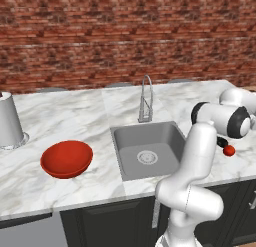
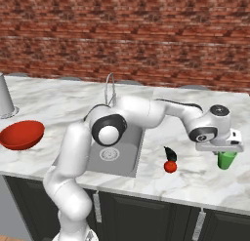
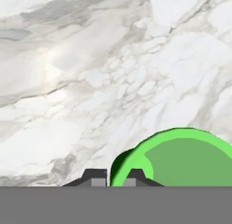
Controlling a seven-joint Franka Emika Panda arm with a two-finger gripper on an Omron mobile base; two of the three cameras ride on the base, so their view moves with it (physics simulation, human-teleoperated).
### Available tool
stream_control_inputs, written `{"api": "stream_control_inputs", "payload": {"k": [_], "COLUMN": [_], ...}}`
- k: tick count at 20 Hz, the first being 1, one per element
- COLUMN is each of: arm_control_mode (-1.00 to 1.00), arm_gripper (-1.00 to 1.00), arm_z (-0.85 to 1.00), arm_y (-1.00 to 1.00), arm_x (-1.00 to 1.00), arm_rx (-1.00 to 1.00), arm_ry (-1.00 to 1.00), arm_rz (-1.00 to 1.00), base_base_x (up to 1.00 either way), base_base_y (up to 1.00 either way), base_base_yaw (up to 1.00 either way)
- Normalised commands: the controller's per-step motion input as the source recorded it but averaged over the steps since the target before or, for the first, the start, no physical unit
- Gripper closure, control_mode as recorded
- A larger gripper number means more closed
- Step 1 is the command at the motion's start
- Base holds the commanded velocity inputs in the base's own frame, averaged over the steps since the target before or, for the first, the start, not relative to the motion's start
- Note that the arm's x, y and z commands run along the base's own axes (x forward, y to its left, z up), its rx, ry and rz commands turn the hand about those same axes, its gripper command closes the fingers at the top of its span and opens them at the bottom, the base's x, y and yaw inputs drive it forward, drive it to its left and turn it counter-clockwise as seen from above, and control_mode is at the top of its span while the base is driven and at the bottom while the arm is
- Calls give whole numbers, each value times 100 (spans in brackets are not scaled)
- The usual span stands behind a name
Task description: Remove the tomato and eggplant from the sink. Then move the bowl and cup from the counter to the sink for washing.
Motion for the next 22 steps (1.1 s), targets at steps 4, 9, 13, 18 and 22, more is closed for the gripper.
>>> {"api": "stream_control_inputs", "payload": {"k": [4, 9, 13, 18, 22], "arm_control_mode": [-100, -100, -100, -100, -100], "arm_gripper": [100, 100, 100, 100, 100], "arm_z": [39, 36, 31, 29, 31], "arm_y": [22, 23, 23, 29, 26], "arm_x": [-5, 0, -9, -11, -12], "arm_rx": [-10, -10, -5, 0, 0], "arm_ry": [0, 1, 1, 3, 2], "arm_rz": [10, 13, 13, 13, 13], "base_base_x": [0, 0, 0, 0, 0], "base_base_y": [0, 0, 0, 0, 0], "base_base_yaw": [0, 0, 0, 0, 0]}}
